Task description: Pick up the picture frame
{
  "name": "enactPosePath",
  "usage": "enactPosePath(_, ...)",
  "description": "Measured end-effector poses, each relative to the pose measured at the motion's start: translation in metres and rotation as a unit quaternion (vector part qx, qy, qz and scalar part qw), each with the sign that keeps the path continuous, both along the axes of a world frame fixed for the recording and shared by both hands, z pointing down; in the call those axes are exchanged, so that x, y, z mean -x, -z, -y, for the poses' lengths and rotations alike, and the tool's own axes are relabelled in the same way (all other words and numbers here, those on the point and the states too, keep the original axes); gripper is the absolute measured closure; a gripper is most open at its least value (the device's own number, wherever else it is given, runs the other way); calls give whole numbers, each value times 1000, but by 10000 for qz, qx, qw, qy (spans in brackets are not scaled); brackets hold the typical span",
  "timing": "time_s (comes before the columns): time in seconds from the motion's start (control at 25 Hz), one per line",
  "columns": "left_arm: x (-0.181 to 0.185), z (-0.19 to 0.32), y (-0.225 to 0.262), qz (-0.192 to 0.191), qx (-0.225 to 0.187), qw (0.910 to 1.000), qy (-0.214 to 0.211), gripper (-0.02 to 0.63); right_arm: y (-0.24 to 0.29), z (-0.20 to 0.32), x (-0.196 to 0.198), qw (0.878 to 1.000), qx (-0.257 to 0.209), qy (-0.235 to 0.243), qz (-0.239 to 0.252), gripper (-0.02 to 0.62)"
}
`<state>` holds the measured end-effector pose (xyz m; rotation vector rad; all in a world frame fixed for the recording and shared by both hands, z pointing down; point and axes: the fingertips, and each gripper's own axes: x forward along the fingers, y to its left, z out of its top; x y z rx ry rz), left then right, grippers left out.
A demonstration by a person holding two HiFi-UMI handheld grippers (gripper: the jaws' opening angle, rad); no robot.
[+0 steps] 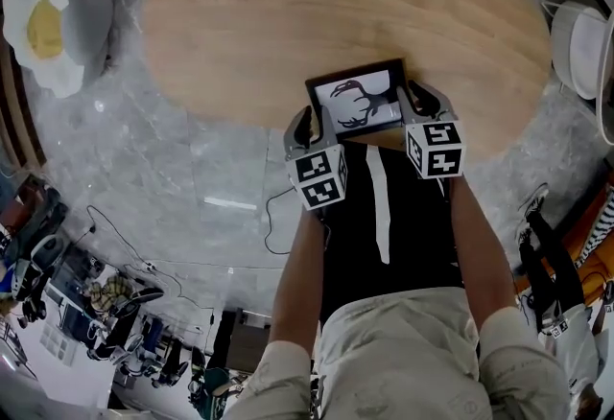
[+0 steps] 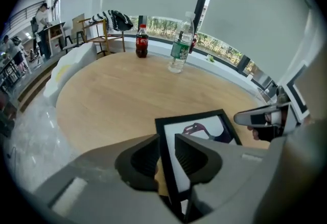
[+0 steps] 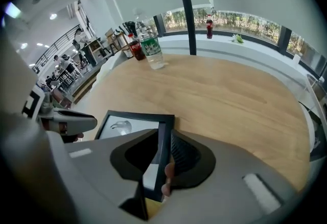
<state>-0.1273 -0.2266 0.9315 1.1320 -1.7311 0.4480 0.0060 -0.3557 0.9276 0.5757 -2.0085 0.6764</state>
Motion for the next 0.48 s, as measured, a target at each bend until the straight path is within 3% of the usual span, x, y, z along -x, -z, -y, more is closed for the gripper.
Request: enactPosePath(0.48,-5,-16,-30,-306,278,9991,15,502,-32,-15,-7,9989,352,-6,-306,508)
